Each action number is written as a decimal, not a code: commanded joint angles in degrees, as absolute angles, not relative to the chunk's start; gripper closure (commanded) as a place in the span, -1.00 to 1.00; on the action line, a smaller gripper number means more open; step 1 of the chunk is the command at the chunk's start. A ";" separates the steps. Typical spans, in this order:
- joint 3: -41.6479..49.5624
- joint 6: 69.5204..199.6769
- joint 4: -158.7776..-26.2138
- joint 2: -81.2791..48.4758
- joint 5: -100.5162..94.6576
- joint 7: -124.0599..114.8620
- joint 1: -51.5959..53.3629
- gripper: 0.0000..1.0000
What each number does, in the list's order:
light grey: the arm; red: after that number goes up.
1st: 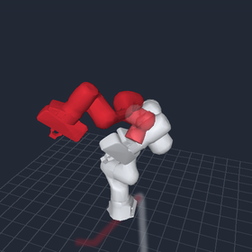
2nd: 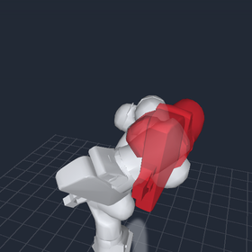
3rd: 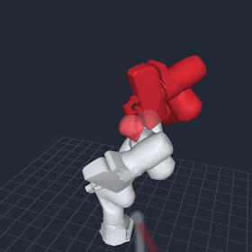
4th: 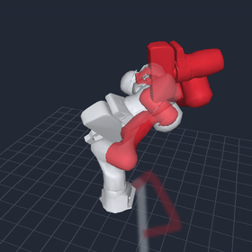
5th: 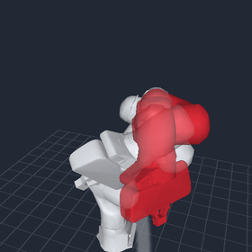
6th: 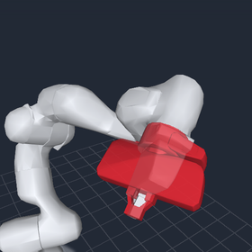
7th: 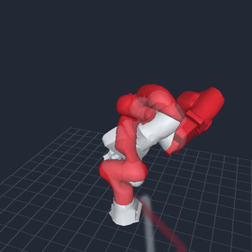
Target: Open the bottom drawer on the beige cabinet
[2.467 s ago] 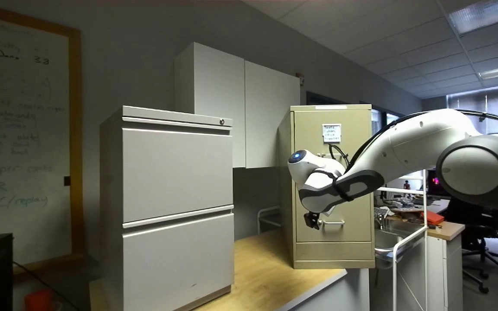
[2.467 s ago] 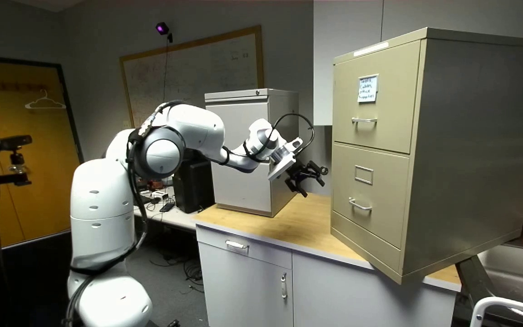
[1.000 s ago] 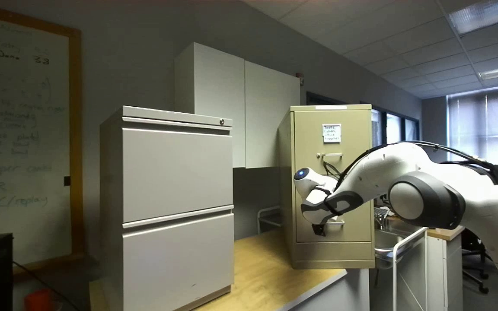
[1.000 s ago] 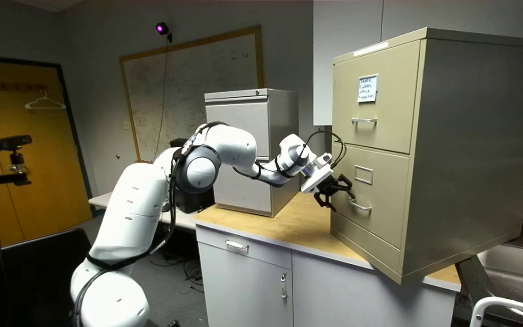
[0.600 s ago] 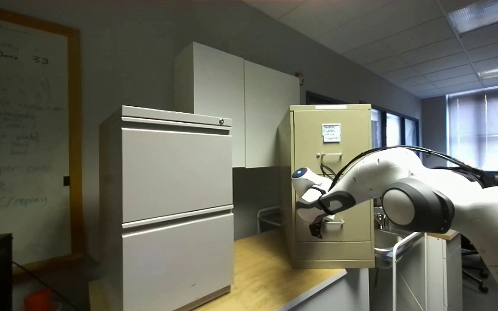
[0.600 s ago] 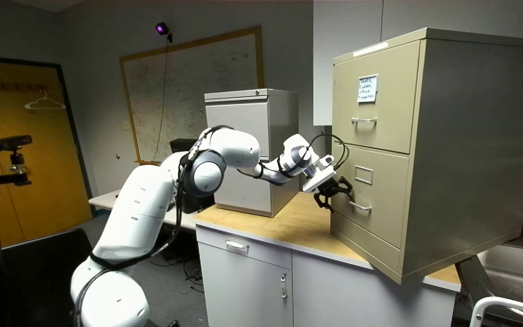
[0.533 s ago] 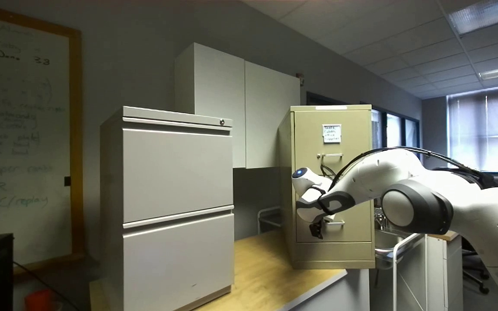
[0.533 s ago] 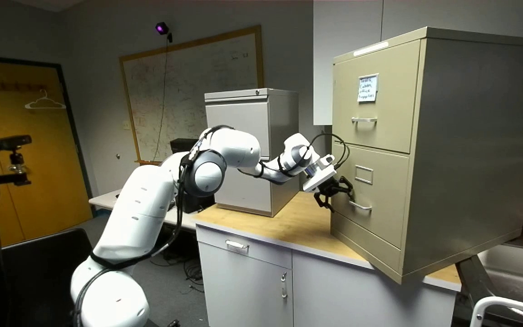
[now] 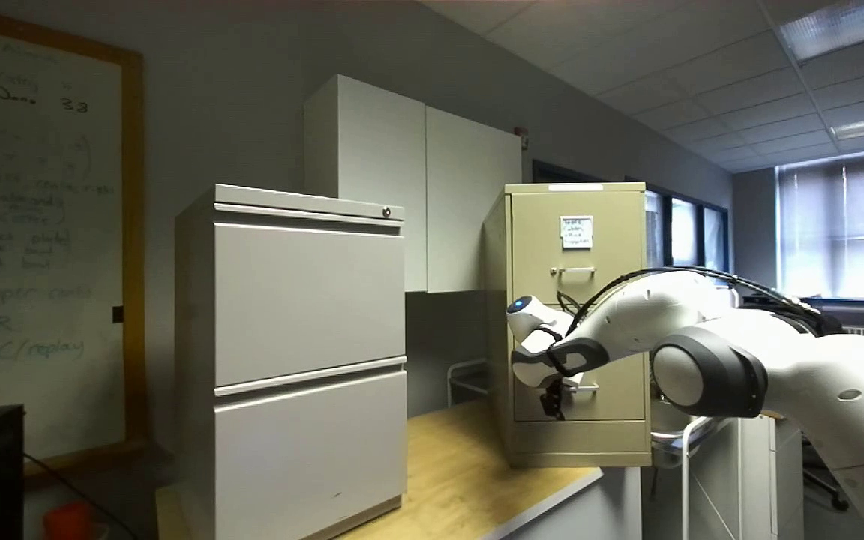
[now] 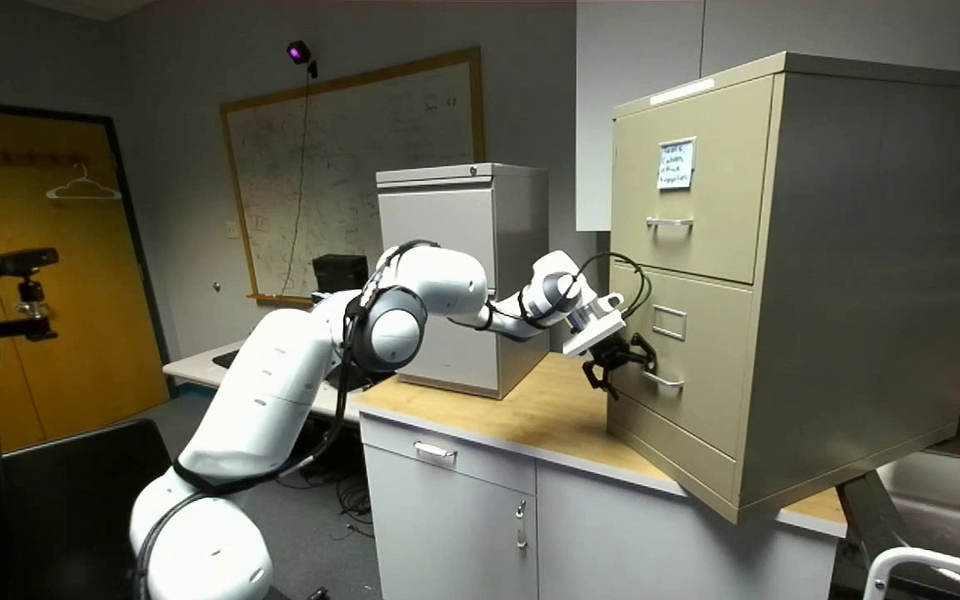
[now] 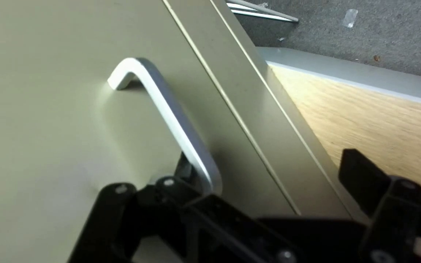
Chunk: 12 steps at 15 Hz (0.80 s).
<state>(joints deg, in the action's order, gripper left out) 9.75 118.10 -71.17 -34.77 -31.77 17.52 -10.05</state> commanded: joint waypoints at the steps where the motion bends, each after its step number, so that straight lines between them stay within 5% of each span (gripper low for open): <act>1: 10.20 116.99 -68.78 -38.18 -28.84 19.74 -12.15 -1.00; 2: 10.23 117.25 -69.02 -38.01 -28.47 19.73 -12.32 -0.58; 12: 9.34 116.89 -70.11 -35.96 -25.38 22.69 -12.89 0.80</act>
<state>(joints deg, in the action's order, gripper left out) 9.88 118.51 -68.33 -34.35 -28.49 20.70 -11.72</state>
